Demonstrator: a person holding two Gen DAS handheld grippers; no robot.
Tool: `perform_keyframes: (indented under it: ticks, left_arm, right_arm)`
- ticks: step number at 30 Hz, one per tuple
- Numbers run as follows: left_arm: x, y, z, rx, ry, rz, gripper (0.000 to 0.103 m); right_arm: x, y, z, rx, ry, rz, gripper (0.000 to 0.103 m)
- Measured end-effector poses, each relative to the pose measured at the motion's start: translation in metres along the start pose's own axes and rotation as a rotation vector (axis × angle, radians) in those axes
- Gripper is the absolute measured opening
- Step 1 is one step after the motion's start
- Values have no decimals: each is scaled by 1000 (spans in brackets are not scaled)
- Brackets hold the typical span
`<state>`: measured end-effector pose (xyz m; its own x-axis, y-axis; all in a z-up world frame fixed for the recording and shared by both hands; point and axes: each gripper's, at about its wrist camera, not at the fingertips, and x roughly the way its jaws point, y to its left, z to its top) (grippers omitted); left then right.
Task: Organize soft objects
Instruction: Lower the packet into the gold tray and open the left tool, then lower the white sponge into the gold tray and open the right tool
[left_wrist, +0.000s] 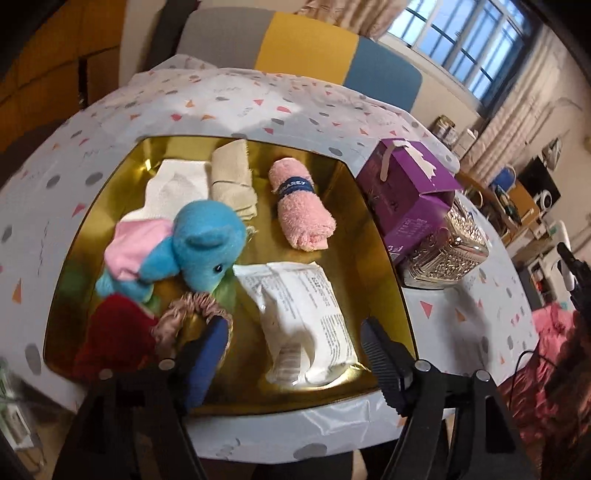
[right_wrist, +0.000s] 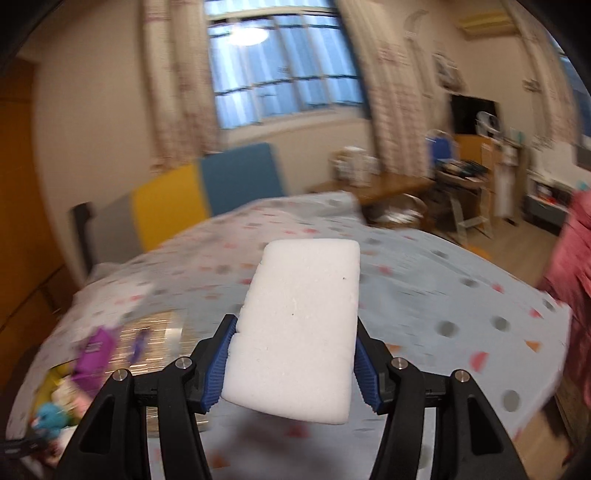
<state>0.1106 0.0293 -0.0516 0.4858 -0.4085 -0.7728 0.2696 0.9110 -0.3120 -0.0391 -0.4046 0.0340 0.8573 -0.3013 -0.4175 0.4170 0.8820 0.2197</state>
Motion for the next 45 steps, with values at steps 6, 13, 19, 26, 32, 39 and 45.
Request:
perform_keyframes:
  ticks: [6, 13, 19, 26, 32, 39, 45]
  left_arm:
    - [-20, 12, -4, -19, -67, 29, 83]
    - [-29, 37, -9, -82, -88, 62, 86]
    - [-38, 59, -13, -146, -102, 63, 87]
    - [-45, 80, -17, -200, -112, 60, 87]
    - [-46, 90, -21, -227, -107, 72, 87]
    - [-48, 91, -20, -244, -112, 60, 87]
    - [-52, 88, -19, -241, -125, 58, 87]
  right_arm:
    - [-26, 111, -9, -201, 20, 275, 59]
    - [-18, 236, -56, -417, 154, 459, 59]
    - [18, 306, -89, -483, 317, 539, 60]
    - [82, 350, -124, -525, 472, 462, 60]
    - [110, 371, -142, -543, 572, 457, 60]
    - [137, 372, -159, -422, 726, 540, 63]
    - [153, 355, -156, -405, 724, 423, 63]
